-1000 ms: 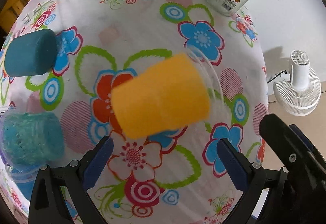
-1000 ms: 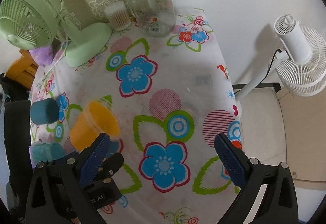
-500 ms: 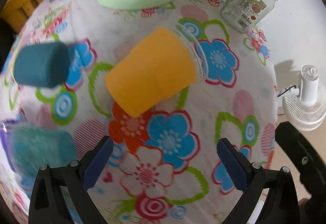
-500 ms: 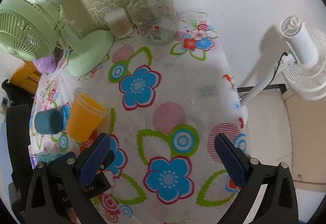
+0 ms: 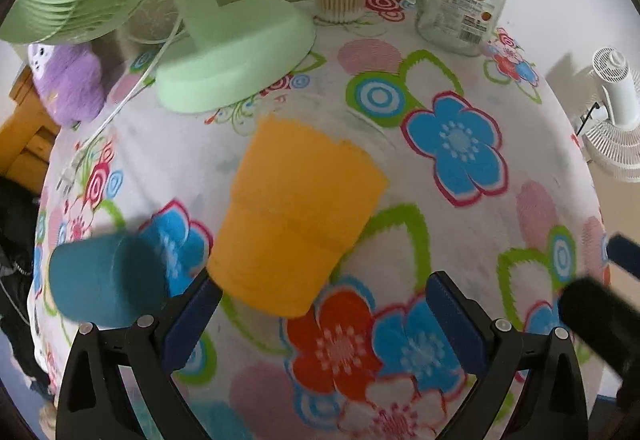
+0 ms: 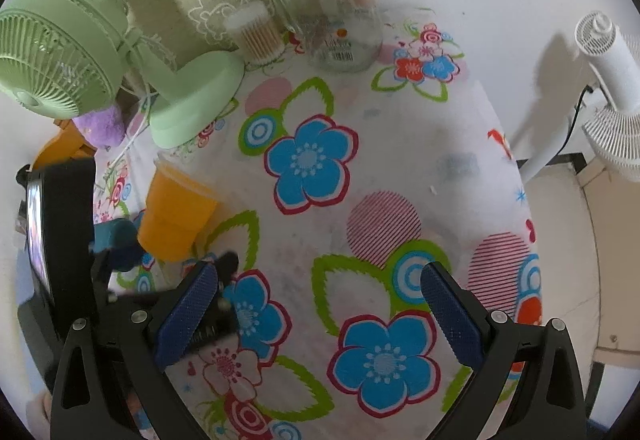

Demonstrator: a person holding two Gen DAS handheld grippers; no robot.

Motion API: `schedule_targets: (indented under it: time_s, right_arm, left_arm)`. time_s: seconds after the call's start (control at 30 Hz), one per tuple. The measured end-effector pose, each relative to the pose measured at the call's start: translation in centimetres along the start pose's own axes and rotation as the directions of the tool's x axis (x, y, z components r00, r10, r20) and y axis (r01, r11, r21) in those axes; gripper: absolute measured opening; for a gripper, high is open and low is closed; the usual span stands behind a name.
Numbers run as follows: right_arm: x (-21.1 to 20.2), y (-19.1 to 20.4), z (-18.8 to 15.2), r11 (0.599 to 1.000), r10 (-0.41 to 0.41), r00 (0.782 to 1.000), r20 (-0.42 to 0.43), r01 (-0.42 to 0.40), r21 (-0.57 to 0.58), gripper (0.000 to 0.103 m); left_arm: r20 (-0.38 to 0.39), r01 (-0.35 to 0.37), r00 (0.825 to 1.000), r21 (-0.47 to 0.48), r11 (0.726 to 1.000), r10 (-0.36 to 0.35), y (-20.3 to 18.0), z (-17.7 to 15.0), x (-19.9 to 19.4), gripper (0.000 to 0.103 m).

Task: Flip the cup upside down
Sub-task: 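Close the left gripper around the body of the orange cup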

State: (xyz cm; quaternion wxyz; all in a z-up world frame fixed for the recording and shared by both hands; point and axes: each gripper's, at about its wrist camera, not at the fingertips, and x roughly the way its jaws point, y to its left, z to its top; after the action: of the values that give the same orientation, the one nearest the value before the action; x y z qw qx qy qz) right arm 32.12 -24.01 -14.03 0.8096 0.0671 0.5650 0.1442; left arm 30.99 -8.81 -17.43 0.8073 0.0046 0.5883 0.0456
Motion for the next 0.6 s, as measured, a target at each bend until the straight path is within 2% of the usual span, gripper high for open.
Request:
schedule_targets:
  time_s: [0.1,0.13,0.2,0.27,0.3,0.33,0.37,0.4,0.53,0.6]
  right_arm:
    - [0.6,-0.3,-0.3,1.0,0.001,1.0,0.001,-0.001,0.025,0.103]
    - [0.9,-0.4,-0.4,1.0,-0.001,1.0,-0.003,0.001,0.023,0.103]
    - [1.1,-0.4,-0.6,1.0,-0.011,1.0,-0.001,0.011,0.017,0.103]
    - [1.3,-0.3,-0.7,1.0,-0.011,1.0,-0.003,0.011,0.01,0.103]
    - [1.4,-0.3,-0.8,1.0,-0.011,1.0,-0.003,0.011,0.008,0.103]
    - [1.4,-0.2,-0.8,1.0,-0.011,1.0,-0.001,0.011,0.007,0.103]
    - [1.5,-0.2,-0.8,1.0,-0.009,1.0,-0.001,0.009,0.007,0.103]
    - [1.5,-0.1,-0.8,1.0,-0.006,1.0,-0.001,0.006,0.008,0.103]
    - [1.6,0.1,-0.6,1.0,0.003,1.0,-0.002,-0.003,0.003,0.103]
    - [1.6,0.3,-0.4,1.0,0.004,1.0,0.0,-0.004,0.004,0.103]
  left_arm:
    - [0.017,-0.015,1.0,0.027,1.0,0.015,-0.2,1.3,1.5,0.095]
    - [0.022,-0.017,1.0,0.029,0.999,0.016,-0.2,1.8,2.1,0.089]
    - [0.027,0.018,0.999,0.016,1.0,-0.018,0.2,2.3,2.5,0.084]
    - [0.043,0.035,0.998,0.005,0.999,-0.035,0.5,2.8,2.7,0.071]
    - [0.049,0.035,0.998,0.004,0.999,-0.035,0.6,3.0,2.7,0.068]
    - [0.049,0.035,0.998,0.002,0.999,-0.036,0.7,3.3,2.7,0.06]
    - [0.047,0.04,0.998,0.002,0.999,-0.04,0.7,3.4,2.7,0.047]
    - [0.044,0.045,0.998,0.004,0.999,-0.045,0.7,3.6,2.6,0.042]
    - [0.034,0.045,0.998,0.018,0.999,-0.045,0.8,4.2,2.6,0.039]
    - [0.038,0.046,0.998,0.013,0.999,-0.047,1.2,3.0,1.2,0.045]
